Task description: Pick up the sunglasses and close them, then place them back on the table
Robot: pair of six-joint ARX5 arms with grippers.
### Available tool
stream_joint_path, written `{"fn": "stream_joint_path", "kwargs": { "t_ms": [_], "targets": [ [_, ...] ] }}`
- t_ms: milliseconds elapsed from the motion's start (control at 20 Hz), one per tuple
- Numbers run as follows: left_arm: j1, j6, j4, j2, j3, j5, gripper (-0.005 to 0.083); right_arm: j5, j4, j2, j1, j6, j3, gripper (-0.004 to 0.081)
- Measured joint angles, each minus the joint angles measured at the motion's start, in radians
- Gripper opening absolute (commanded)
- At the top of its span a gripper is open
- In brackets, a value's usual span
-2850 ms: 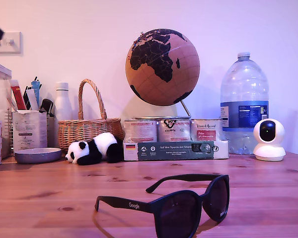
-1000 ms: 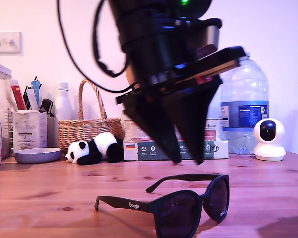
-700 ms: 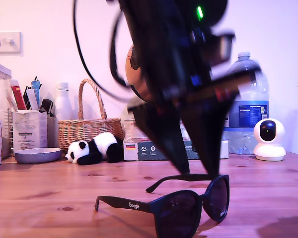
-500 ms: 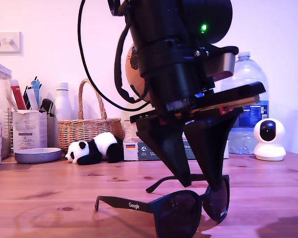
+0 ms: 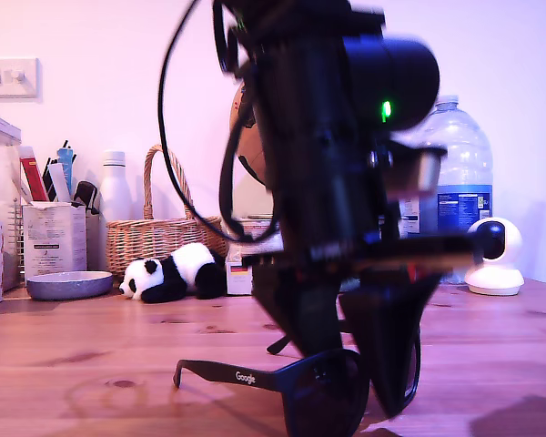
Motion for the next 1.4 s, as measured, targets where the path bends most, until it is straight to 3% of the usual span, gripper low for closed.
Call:
{"fn": "stream_joint_path", "kwargs": {
  "t_ms": [350, 600, 900, 1100, 1400],
  "targets": [
    [0.0, 0.0, 0.042, 0.001, 0.0, 0.006, 0.0187, 0.034, 0.0, 0.0, 0.0, -0.001, 0.0, -0.0013],
    [-0.007, 0.004, 0.042, 0.001, 0.0, 0.014, -0.0018, 0.069, 0.0, 0.0, 0.0, -0.001, 0.0, -0.0013],
    [-0.006, 0.173, -0.023, 0.0, 0.005, 0.013, -0.0024, 0.061, 0.0, 0.0, 0.0, -0.001, 0.0, -0.0013],
    [-0.007, 0.236, -0.038, -0.016, 0.005, 0.001, -0.0024, -0.05, 0.012, 0.0, -0.03, 0.002, 0.0, -0.0013],
    [-0.013, 0.263, 0.007, -0.151, 0.005, -0.001, -0.0024, -0.278, 0.048, 0.0, -0.176, 0.014, 0.0, -0.0013]
  ]
}}
